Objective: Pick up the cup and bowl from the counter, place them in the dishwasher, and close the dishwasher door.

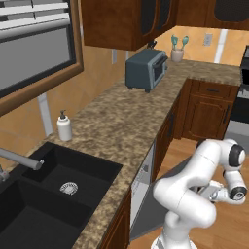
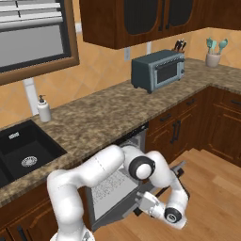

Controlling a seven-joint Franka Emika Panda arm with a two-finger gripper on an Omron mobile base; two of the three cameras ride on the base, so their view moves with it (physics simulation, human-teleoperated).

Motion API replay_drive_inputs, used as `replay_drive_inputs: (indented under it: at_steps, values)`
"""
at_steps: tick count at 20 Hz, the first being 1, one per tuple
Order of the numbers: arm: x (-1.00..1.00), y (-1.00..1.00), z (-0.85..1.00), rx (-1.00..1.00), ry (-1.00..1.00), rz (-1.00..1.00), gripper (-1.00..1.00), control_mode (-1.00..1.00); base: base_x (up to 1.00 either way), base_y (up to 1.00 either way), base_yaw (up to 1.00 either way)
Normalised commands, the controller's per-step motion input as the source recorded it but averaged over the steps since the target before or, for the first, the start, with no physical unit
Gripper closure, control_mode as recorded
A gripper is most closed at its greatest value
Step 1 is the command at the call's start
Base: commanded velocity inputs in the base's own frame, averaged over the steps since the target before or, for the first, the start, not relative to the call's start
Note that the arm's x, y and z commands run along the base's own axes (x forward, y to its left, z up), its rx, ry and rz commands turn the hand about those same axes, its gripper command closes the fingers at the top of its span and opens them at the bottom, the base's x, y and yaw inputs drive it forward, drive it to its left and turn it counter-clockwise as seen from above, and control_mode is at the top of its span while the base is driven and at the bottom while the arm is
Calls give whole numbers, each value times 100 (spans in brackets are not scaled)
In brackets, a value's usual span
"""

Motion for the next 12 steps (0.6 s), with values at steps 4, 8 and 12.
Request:
replay_drive_inputs:
  at_steps: [4,8,12]
  values:
    - [8,42,-1,6,-7,-13,-100,-100,0,0,0]
    - [35,24,-2,5,-1,-3,-100,-100,0,0,0]
    - [-61,-91,11,14,-2,0,-100,-100,0,0,0]
